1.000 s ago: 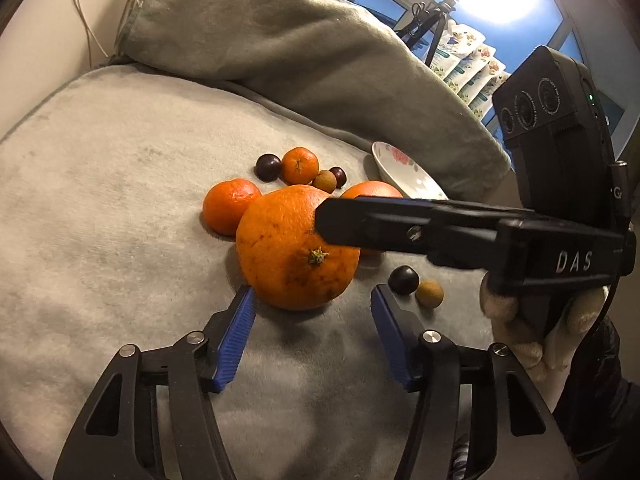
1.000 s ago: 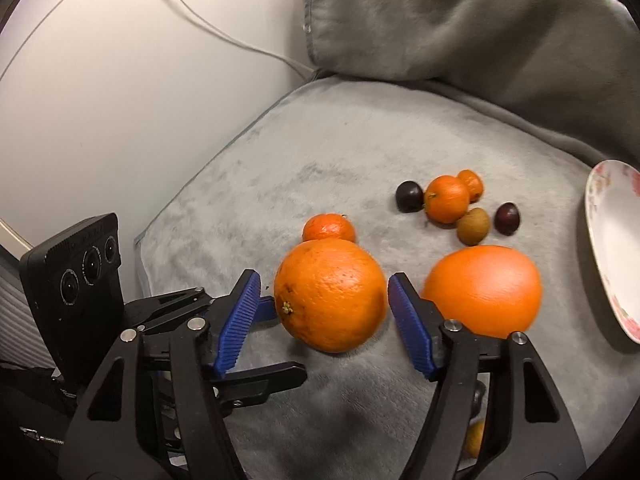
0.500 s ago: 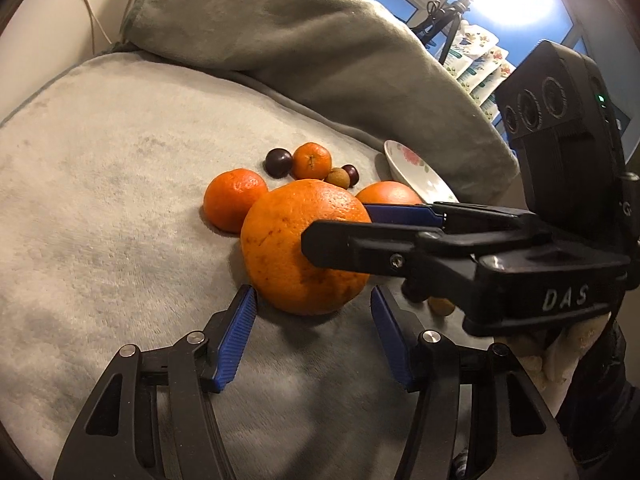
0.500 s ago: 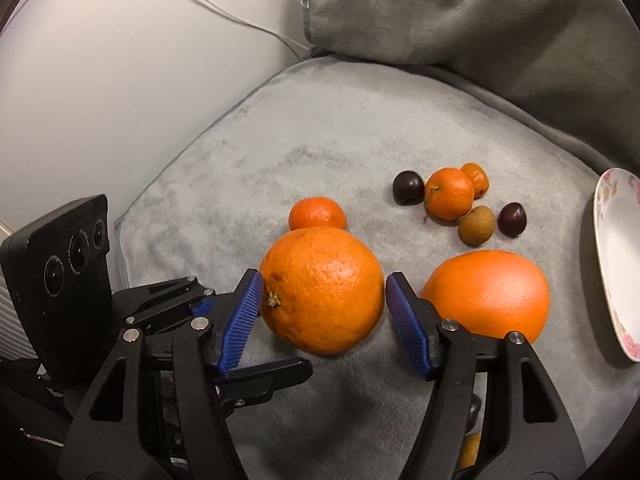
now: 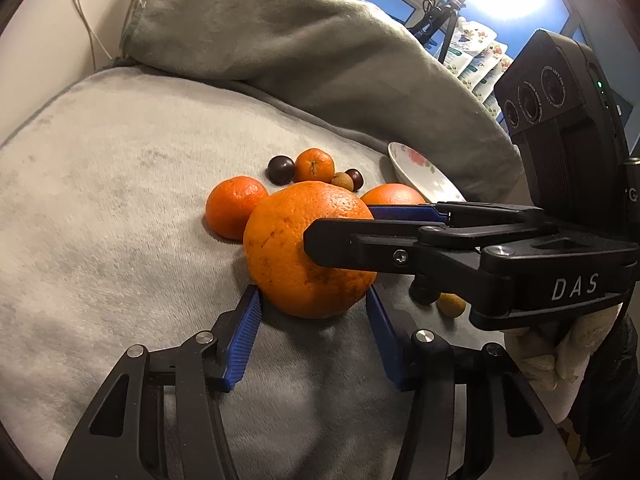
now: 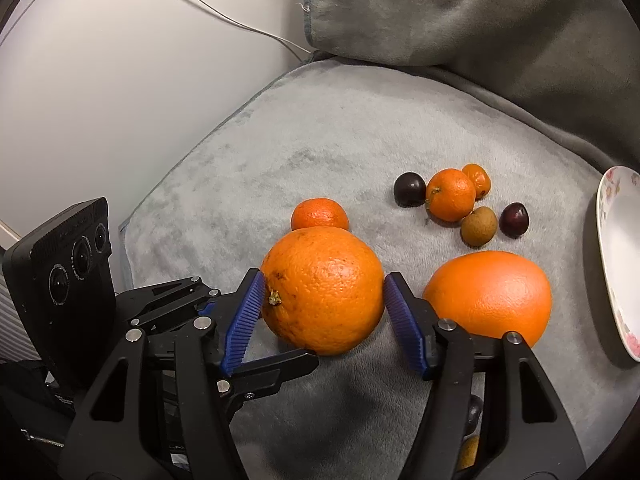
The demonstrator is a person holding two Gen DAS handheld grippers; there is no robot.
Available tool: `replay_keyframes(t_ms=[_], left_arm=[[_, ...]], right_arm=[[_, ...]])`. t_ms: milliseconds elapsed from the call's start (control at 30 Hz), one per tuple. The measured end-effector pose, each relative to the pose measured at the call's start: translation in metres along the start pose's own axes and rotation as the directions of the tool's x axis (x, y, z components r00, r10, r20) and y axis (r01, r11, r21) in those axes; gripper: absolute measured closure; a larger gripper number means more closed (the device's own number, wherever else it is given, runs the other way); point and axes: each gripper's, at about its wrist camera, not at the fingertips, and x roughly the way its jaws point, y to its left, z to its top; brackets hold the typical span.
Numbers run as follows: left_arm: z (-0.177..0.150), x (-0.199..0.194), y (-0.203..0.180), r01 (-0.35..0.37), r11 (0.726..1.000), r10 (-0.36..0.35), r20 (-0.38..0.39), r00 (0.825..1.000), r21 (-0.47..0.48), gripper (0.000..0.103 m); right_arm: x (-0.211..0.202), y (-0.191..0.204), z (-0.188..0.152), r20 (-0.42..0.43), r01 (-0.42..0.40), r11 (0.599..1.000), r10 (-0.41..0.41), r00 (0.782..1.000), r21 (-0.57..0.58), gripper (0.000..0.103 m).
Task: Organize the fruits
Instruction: 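Close the right gripper on the navel orange and lift it, then carry the orange onto the white floral plate and open the right gripper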
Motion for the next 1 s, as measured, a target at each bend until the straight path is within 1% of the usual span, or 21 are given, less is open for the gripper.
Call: replay_keyframes(t_ms=[233, 467, 733, 1000], left_arm=[[0.006, -0.005, -0.011, -0.013, 0.999, 0.012, 0.025, 1.000, 0.040, 0.051], [0.018, -0.005, -0.026, 0.002, 0.997, -0.005, 0.041, 0.999, 0.082, 0.051], [0.036, 0.008, -0.057, 0.041, 0.990, -0.049, 0.053, 0.997, 0.138, 0.051], [0.049, 0.026, -0.086, 0.080, 0.978, -0.090, 0.044, 0.995, 0.193, 0.051]], right_arm=[[-0.014, 0.001, -0.001, 0.048, -0.006, 1.000, 0.005, 0.999, 0.008, 0.038], [-0.035, -0.005, -0.001, 0.098, 0.010, 1.000, -0.012, 0.995, 0.020, 0.038], [-0.071, -0.029, -0.004, 0.161, 0.043, 0.997, -0.052, 0.986, 0.059, 0.038], [-0.100, -0.062, -0.011, 0.209, 0.077, 0.990, -0.101, 0.973, 0.122, 0.038]])
